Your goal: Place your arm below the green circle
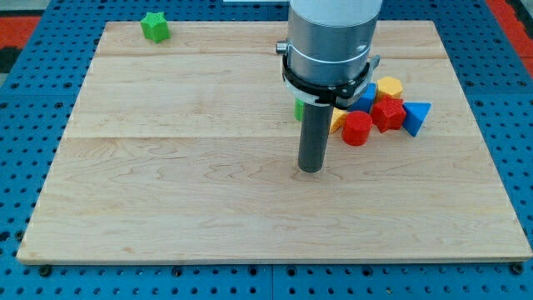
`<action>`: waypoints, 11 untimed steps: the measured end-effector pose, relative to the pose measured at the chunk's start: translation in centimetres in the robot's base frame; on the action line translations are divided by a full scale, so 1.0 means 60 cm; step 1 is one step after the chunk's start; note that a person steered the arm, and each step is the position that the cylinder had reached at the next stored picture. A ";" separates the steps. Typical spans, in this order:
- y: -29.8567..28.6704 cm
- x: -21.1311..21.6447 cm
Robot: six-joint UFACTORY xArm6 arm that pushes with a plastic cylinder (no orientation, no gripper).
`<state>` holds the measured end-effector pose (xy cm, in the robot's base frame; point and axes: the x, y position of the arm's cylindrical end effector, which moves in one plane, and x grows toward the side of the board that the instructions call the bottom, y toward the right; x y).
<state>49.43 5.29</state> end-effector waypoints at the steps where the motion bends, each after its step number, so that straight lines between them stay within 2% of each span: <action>1: 0.000 0.000; 6: 0.012 -0.005; 8: 0.007 -0.048; 11: -0.017 -0.058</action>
